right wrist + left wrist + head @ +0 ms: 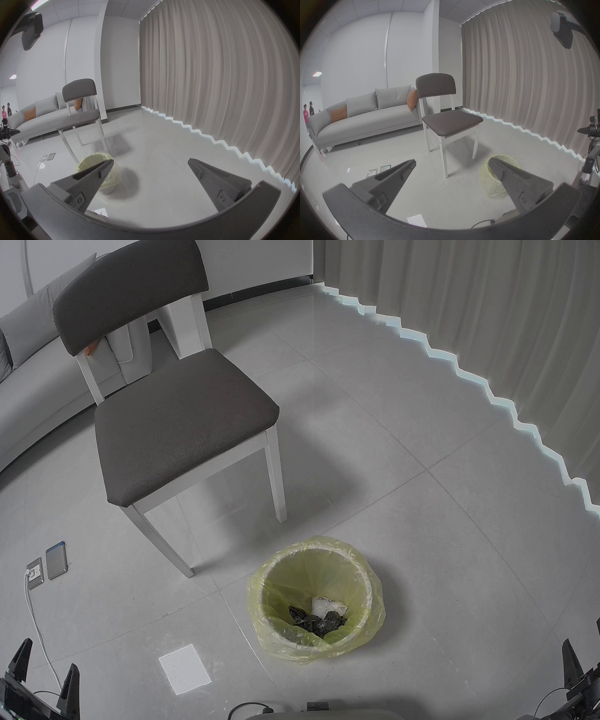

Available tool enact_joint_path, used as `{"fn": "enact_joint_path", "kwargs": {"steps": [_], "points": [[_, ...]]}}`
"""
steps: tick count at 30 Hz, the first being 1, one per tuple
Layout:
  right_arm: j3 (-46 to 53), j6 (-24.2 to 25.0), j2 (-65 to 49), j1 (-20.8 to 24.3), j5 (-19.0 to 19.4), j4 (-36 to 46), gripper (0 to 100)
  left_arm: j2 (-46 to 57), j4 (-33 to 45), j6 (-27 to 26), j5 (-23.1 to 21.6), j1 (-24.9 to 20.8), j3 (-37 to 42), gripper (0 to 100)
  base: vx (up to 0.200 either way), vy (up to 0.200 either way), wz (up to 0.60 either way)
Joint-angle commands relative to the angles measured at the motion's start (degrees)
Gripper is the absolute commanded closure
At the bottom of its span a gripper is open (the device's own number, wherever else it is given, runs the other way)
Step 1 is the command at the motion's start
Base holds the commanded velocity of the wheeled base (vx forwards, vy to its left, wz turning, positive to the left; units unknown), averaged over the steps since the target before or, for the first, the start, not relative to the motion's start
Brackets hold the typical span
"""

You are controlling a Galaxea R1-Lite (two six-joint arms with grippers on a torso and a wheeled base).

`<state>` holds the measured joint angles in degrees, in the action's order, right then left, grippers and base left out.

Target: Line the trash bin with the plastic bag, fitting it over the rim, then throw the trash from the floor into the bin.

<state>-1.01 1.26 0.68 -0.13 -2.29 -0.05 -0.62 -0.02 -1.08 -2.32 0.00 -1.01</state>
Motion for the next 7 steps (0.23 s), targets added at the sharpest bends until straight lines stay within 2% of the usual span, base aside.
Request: {"fn": "enact_joint_path", "kwargs": {"steps": [1,7], "points": [[1.0,0.2,-0.7,0.0,0.0,-0.1,0,0.5,-0.1,0.0,0.0,0.0,1.0,0,0.000,0.000,0.00],[1.0,0.1,-0.7,0.0,0.1,-0.1,0,0.6,-0.1,0.0,0.0,0.0,1.0,0,0.000,0.000,0.00]]}}
